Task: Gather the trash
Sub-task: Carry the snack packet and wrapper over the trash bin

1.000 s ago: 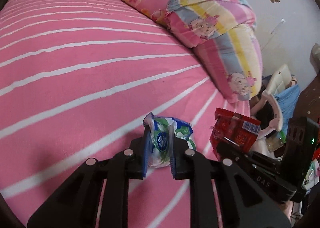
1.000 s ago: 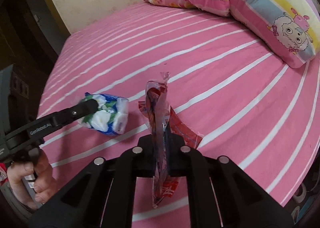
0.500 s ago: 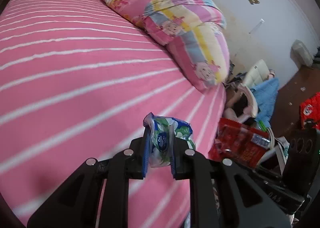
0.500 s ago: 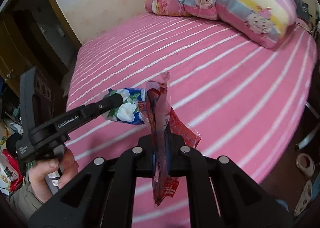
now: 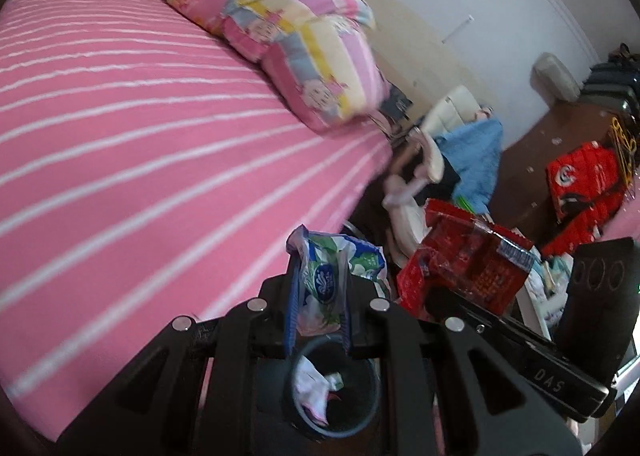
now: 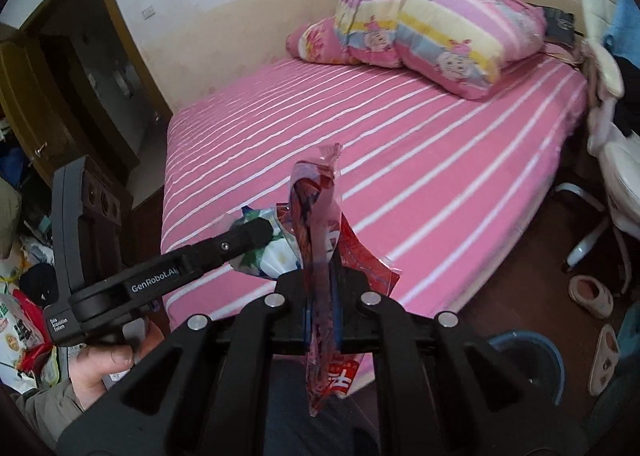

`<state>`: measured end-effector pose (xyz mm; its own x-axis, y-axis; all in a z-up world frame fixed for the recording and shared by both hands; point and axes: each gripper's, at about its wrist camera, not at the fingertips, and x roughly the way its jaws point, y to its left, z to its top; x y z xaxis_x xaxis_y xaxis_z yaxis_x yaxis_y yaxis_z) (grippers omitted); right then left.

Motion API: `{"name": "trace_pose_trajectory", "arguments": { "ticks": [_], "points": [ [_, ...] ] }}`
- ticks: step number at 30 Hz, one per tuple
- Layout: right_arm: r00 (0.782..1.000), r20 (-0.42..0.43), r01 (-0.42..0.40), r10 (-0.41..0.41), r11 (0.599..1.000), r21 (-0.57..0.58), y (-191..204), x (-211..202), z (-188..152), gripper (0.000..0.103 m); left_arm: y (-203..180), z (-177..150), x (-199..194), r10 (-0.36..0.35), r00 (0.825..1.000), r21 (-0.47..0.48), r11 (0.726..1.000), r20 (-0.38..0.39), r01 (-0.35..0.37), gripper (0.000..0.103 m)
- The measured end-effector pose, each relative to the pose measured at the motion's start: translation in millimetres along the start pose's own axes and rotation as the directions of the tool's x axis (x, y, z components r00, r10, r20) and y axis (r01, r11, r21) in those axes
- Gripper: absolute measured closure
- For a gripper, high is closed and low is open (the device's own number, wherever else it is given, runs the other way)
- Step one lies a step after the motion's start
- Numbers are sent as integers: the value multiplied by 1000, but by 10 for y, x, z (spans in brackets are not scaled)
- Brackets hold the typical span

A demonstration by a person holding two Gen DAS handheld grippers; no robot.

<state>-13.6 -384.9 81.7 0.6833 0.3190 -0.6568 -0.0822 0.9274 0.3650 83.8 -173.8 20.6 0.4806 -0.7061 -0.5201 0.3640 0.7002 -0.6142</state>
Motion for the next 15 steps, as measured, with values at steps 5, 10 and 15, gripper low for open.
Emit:
{"name": "trace_pose_trajectory", "arguments": {
  "ticks": [5, 10, 15],
  "points": [
    [999, 14, 32, -33, 997, 73, -327, -337, -296, 95, -383, -318, 163, -25, 998, 28, 999, -66, 27, 87],
    [997, 12, 77, -80, 985, 152, -757, -589, -584, 95, -643, -582, 471, -32, 989, 48, 998, -145, 40, 87],
    [993, -14, 119, -120, 965, 235, -1216, -743, -907, 95, -876, -914, 904, -26, 968, 78, 996, -248, 47, 87]
  ]
}}
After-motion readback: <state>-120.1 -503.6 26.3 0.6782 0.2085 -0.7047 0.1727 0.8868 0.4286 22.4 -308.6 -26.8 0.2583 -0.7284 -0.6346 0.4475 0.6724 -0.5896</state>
